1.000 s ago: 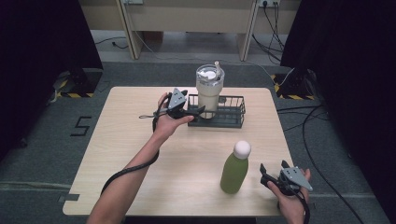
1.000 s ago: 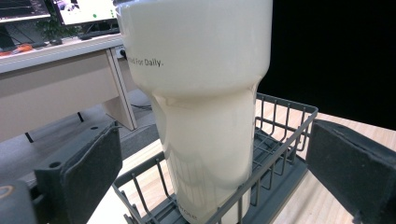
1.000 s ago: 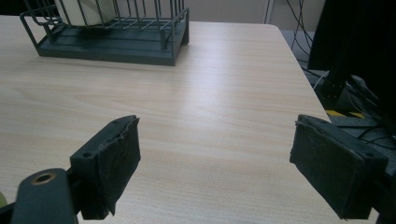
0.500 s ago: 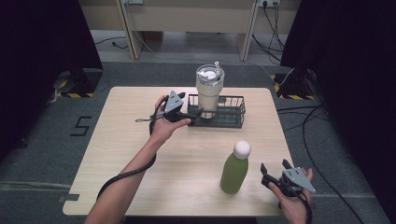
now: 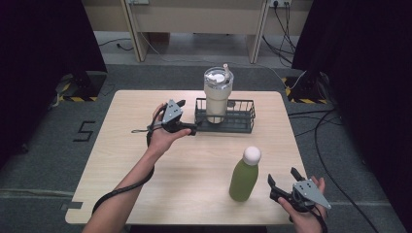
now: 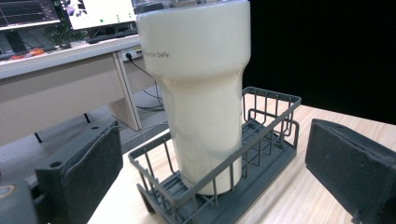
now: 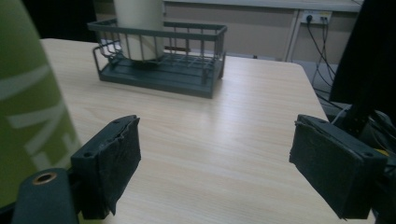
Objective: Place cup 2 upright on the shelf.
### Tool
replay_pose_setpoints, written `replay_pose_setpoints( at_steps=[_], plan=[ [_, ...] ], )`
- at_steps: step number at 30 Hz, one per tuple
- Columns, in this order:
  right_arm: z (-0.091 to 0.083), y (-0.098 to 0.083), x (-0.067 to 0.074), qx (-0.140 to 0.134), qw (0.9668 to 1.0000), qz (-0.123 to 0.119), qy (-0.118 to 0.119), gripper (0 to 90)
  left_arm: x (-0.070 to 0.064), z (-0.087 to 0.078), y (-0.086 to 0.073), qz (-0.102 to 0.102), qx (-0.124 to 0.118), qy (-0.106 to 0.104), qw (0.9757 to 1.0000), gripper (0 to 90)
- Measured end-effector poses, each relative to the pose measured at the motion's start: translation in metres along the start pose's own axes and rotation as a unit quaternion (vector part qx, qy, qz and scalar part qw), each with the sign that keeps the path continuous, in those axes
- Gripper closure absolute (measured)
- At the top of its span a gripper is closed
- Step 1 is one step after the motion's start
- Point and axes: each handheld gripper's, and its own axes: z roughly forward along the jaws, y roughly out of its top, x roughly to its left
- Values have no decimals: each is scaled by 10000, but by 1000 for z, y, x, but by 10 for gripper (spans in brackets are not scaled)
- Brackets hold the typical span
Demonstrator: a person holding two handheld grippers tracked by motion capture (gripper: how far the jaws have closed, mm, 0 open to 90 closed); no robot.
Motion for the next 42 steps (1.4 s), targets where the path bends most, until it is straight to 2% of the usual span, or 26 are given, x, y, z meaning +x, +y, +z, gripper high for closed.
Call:
replay_pose_setpoints(
  at_steps=[7,14,23,33,36,42],
  plan=[
    [-6,12,14,-242,9989,-120,389,152,6,-14,-14,-29,81,82,9999,32],
    [-13,24,23,-433,9967,-156,673,147,10,-28,-17,-9,36,140,9999,33],
    [-20,28,27,-540,9957,-199,726,125,13,-38,-23,6,63,201,9998,33],
    [-31,30,35,-672,9923,-244,1014,83,15,-49,-30,10,106,267,9996,33],
    [-32,33,42,-742,9901,-268,1157,49,15,-52,-32,-8,98,276,9996,33],
    [-30,37,50,-772,9892,-332,1204,14,16,-56,-36,-35,109,300,9995,32]
  ],
)
